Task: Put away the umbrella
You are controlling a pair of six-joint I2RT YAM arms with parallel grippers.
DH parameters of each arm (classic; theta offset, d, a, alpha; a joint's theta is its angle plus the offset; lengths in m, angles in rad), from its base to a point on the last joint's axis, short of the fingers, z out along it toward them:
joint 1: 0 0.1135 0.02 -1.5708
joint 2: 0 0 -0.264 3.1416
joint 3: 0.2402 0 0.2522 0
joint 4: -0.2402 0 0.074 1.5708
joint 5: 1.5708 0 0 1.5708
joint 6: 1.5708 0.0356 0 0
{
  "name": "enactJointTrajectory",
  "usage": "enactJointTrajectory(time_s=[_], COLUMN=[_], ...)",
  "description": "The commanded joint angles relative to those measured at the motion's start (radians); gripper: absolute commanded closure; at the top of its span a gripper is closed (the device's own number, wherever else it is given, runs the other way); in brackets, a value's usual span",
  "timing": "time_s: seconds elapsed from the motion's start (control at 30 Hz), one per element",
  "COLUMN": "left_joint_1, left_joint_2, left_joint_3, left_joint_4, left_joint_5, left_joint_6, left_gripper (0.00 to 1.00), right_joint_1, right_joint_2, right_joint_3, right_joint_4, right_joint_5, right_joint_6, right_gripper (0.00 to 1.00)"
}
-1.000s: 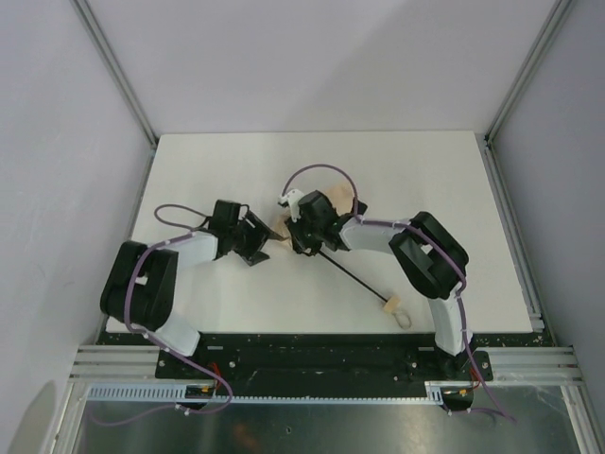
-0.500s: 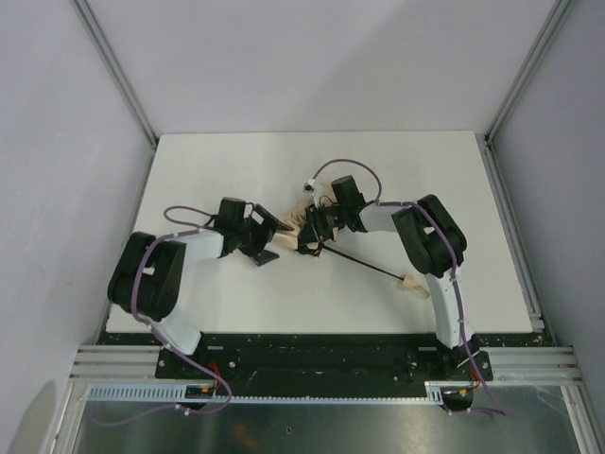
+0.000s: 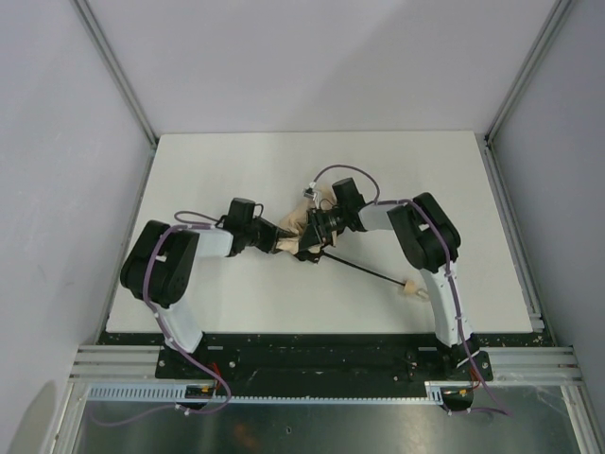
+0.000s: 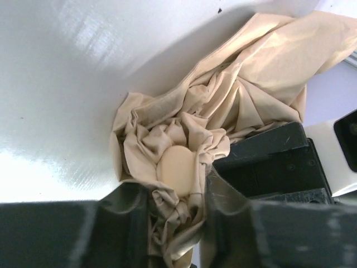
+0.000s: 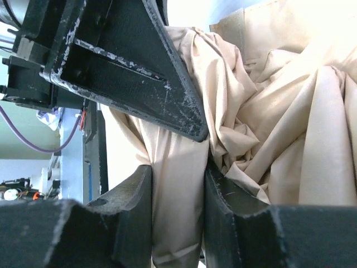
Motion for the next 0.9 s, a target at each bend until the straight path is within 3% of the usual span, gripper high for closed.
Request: enactJointTrajectory(time_s=[0.0, 0.07, 0.17, 0.23, 0.33, 0.47, 0.57, 0.77, 0.87], left_joint_1=[-0.014, -0.016, -0.015, -0.012, -0.012, -0.005, 0.003, 0.016, 0.019], left_joint_2=[0.019, 0.005, -0.019, -0.026, -0.027, -0.019, -0.023, -0.032, -0.042], left_joint_3=[-0.049, -0.066, -0.087, -0.093, -0.071, -0.025, -0.015, 0.011, 0.02], left_joint_4=[-0.084, -0.087, -0.102, -0.115, -0.188, -0.294, -0.325, -0.381, -0.4], left_joint_5=[-0.206, -0.214, -0.235, -0.227, -0.214, -0.201, -0.193, -0.165, -0.161], left_joint_6=[0.106, 0.098, 0.095, 0.089, 0.081, 0.083, 0.088, 0.093, 0.096], left_gripper=[0.95, 0.99, 1.0, 1.0, 1.0, 1.0, 1.0, 1.0, 1.0], right_joint_1=[0.042, 0.04, 0.051, 0.09, 0.202, 0.369, 0.465, 0.498, 0.467], right_joint_2=[0.031, -0.024, -0.15, -0.256, -0.394, -0.465, -0.432, -0.293, -0.225], right_joint_3=[-0.062, -0.049, -0.045, -0.06, -0.106, -0.207, -0.234, -0.231, -0.199], right_joint_4=[-0.199, -0.206, -0.237, -0.274, -0.295, -0.176, -0.075, 0.065, 0.013], right_joint_5=[-0.019, 0.038, 0.198, 0.373, 0.752, 1.247, 1.47, 1.59, 1.622], right_joint_6=[-0.043, -0.033, -0.032, -0.091, -0.204, -0.375, -0.481, -0.587, -0.552], right_gripper=[0.99, 0.9, 0.57, 0.32, 0.16, 0.11, 0.11, 0.14, 0.24])
